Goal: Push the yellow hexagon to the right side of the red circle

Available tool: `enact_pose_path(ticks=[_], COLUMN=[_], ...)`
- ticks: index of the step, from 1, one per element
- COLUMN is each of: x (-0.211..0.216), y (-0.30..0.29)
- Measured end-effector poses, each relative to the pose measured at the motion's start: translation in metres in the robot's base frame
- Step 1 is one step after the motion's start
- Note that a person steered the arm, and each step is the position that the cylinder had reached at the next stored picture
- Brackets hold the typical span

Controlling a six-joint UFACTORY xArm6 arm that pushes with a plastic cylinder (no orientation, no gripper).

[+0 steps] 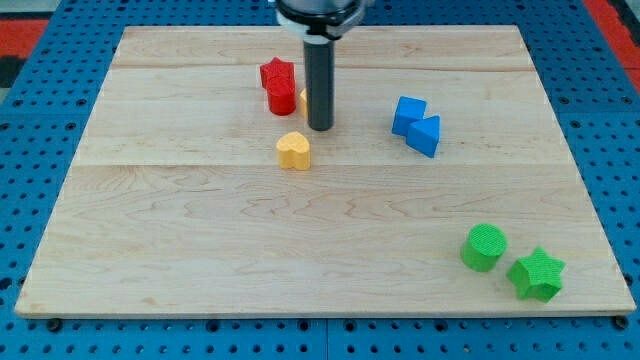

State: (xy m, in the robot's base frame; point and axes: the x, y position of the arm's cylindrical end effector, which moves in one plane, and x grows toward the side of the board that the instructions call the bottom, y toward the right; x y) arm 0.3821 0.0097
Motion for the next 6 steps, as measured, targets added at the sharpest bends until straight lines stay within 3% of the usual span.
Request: enact_pose_path(ticks=[3,4,6], x=[-0.047,-0.037,-0.046], y=[0.001,0.022,0.127])
